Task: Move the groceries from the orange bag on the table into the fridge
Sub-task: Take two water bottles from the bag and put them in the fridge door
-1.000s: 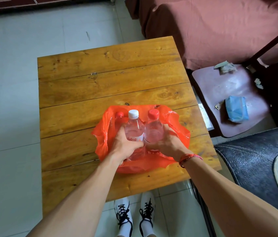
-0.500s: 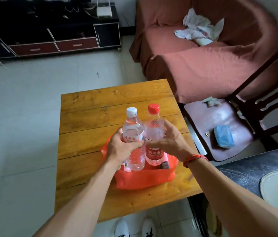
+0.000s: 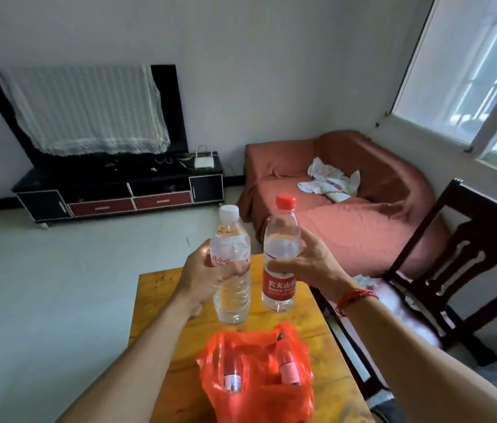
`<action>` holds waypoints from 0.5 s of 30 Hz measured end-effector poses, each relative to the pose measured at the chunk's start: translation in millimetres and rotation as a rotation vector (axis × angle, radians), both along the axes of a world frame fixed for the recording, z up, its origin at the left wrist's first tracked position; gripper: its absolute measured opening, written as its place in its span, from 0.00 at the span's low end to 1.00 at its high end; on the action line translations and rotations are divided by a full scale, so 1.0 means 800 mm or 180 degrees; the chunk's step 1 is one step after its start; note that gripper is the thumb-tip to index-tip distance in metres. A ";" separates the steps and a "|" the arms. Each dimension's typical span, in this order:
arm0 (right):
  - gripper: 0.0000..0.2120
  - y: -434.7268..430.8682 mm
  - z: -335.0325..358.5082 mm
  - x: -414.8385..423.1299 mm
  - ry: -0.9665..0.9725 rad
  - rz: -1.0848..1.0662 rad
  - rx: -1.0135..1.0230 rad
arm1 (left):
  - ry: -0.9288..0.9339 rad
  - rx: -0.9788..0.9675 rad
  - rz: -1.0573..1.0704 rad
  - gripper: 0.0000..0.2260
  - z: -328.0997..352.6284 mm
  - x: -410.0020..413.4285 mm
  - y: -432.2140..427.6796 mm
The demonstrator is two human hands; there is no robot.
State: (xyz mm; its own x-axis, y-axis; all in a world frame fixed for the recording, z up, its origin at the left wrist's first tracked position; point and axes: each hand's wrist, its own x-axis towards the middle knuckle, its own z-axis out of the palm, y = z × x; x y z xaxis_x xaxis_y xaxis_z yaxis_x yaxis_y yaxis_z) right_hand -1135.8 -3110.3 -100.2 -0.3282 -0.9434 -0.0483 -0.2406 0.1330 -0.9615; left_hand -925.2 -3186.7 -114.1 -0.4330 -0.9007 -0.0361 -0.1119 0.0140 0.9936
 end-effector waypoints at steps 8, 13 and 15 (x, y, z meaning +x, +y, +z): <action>0.25 0.015 0.135 0.011 0.0358 0.0060 -0.0344 | 0.0433 -0.0385 -0.0098 0.29 0.151 0.044 0.006; 0.24 0.027 0.198 0.026 0.0485 0.0106 -0.0544 | 0.0648 -0.0632 0.0004 0.16 0.215 0.065 0.020; 0.23 0.032 0.217 0.032 0.0527 0.0102 -0.0646 | 0.0739 -0.0683 0.0032 0.15 0.234 0.074 0.025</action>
State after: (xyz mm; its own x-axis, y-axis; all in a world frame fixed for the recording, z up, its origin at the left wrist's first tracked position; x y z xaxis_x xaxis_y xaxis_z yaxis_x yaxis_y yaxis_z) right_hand -1110.6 -3084.8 73.4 -0.2856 -0.9383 0.1950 -0.3980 -0.0690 -0.9148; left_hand -865.7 -3166.4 72.9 -0.3986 -0.8812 0.2542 0.1164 0.2263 0.9671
